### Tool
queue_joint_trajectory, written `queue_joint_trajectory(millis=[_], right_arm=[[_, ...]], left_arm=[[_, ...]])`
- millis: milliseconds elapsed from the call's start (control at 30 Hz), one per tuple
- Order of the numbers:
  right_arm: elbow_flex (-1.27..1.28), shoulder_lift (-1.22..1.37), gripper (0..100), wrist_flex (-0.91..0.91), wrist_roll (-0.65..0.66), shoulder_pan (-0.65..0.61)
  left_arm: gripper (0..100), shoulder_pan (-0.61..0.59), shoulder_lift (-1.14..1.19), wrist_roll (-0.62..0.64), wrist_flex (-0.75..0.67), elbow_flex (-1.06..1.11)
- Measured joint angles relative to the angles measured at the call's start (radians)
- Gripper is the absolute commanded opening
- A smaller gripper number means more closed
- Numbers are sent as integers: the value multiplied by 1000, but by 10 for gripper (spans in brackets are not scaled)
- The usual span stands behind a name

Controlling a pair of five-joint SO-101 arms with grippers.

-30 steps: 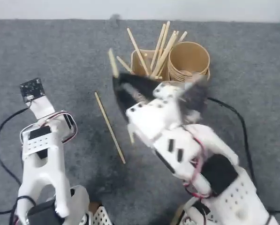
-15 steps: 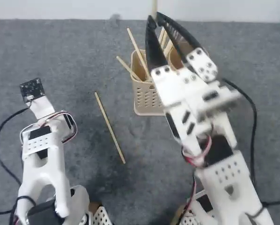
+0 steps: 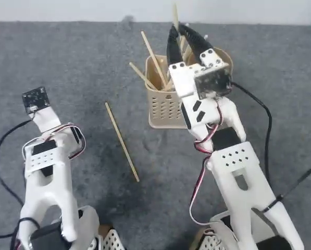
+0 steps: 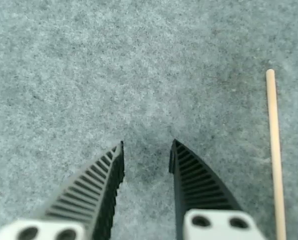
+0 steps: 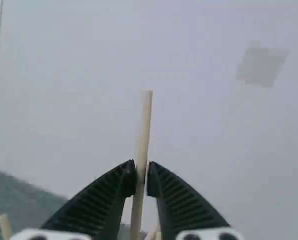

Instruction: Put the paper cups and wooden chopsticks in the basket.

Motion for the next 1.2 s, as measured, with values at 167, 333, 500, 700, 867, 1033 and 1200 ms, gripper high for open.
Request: queue_joint_trajectory(millis=[167,333,500,700,867,1033,1200], right_arm=[[0,-98,170,250,-98,5],[-51,-296,140,488,-224,68],[-117,-537,74,859,-281,135],[-121,-750,12,1338,-285,221],[-68,-761,8,1671,-163,361],[196,-767,8,1669,9,551],[463,-760,8,1499,18,658]], left_arm=[[145,0,0,0,0,0],[145,0,0,0,0,0],[145,0,0,0,0,0],[145,0,3,0,0,0],[145,15,3,5,0,0],[145,89,3,2,52,-17],[145,157,5,81,152,-132]])
